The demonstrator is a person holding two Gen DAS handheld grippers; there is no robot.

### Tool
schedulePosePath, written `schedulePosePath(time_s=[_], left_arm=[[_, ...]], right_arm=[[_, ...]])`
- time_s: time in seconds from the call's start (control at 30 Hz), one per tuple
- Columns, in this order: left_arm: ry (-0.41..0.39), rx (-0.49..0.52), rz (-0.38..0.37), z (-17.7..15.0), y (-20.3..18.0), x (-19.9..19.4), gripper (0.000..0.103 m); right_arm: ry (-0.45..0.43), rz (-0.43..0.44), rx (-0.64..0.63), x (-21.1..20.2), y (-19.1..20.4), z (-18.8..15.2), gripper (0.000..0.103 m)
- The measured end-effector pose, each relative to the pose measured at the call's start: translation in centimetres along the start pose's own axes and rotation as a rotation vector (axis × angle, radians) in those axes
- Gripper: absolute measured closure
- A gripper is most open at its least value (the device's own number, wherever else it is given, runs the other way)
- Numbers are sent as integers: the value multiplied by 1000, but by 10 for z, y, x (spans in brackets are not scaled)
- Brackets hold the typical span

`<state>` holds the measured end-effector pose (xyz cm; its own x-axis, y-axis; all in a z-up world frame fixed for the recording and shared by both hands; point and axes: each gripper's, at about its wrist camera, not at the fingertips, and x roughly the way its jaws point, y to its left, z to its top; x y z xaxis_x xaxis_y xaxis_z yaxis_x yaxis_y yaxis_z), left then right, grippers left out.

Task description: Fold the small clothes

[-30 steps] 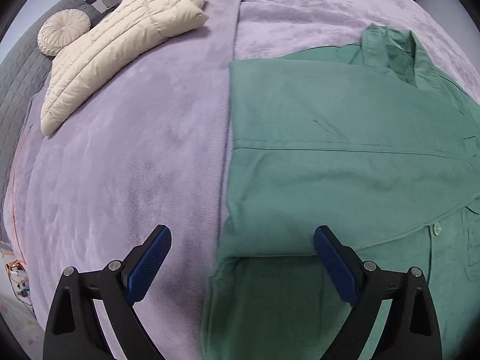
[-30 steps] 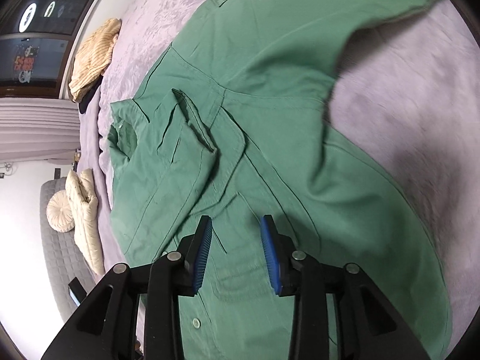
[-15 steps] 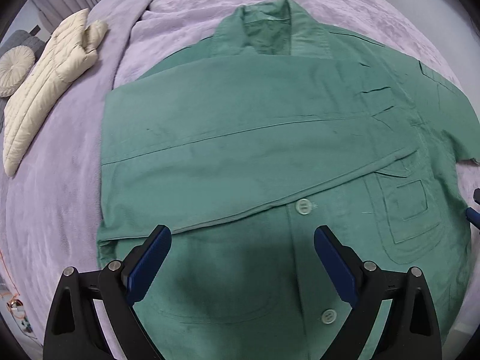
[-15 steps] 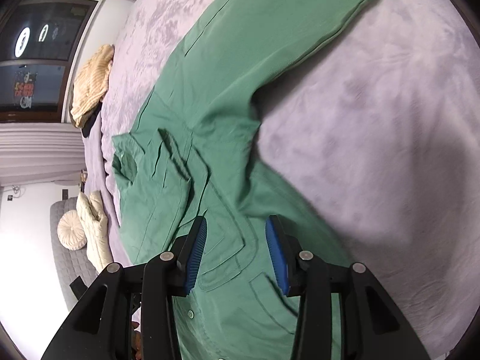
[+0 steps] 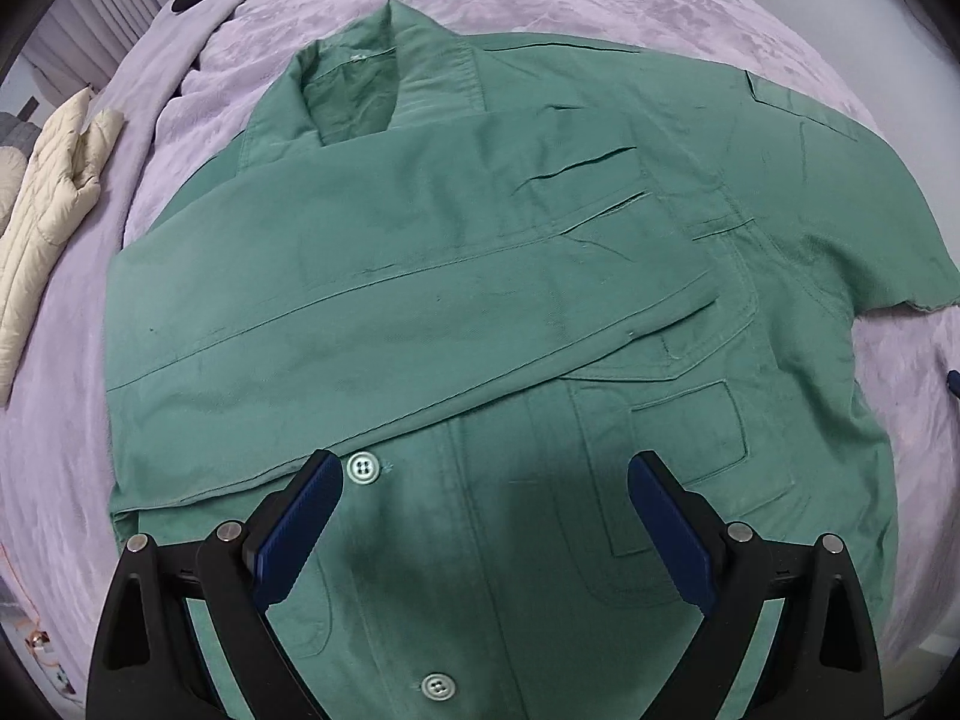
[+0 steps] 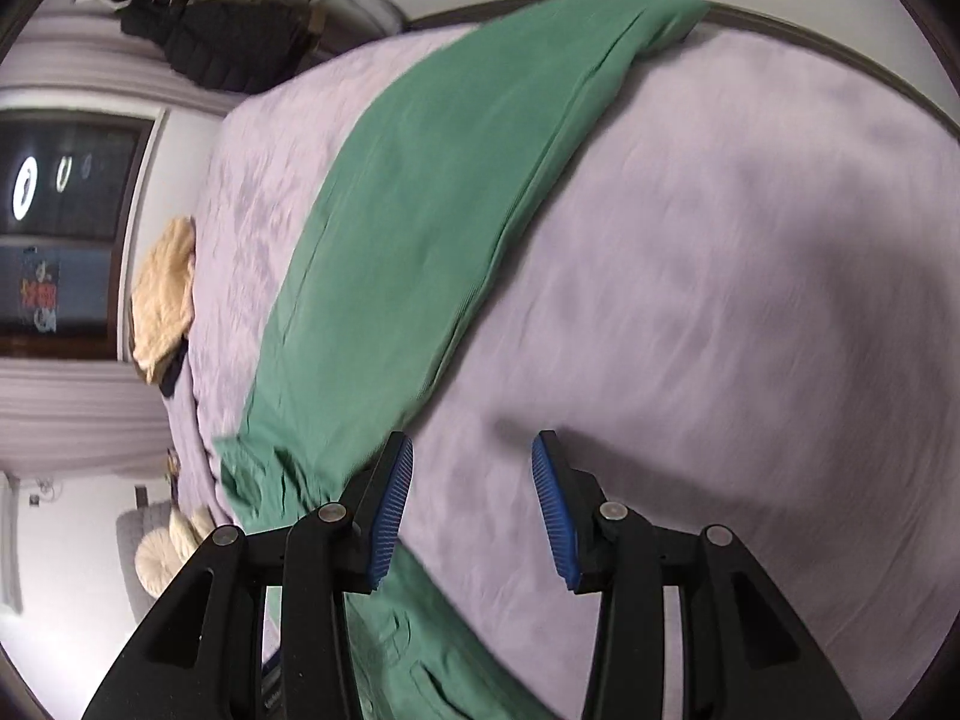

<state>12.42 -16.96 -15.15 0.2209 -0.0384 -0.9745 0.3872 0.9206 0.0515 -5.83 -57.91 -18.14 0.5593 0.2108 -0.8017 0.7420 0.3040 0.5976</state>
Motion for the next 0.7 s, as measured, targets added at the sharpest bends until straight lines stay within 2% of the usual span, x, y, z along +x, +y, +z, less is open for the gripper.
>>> schedulePosePath(time_s=[0.27, 0.53, 0.57, 0.6, 0.63, 0.7], left_arm=[[-13, 2, -46, 17, -44, 4, 6], [-40, -18, -76, 35, -75, 4, 6], [-41, -21, -79, 37, -78, 4, 6], [-43, -23, -81, 39, -80, 4, 6], [-44, -24, -81, 40, -83, 4, 6], [-48, -27, -82, 42, -81, 5, 6]], right_arm=[[-100, 56, 135, -4, -37, 76, 58], [-139, 205, 228, 9, -42, 118, 57], [-143, 227, 234, 10, -39, 120, 69], [-150, 253, 240, 10, -38, 124, 92], [-149, 266, 240, 10, -36, 126, 97], [-152, 311, 226, 7, -28, 131, 97]])
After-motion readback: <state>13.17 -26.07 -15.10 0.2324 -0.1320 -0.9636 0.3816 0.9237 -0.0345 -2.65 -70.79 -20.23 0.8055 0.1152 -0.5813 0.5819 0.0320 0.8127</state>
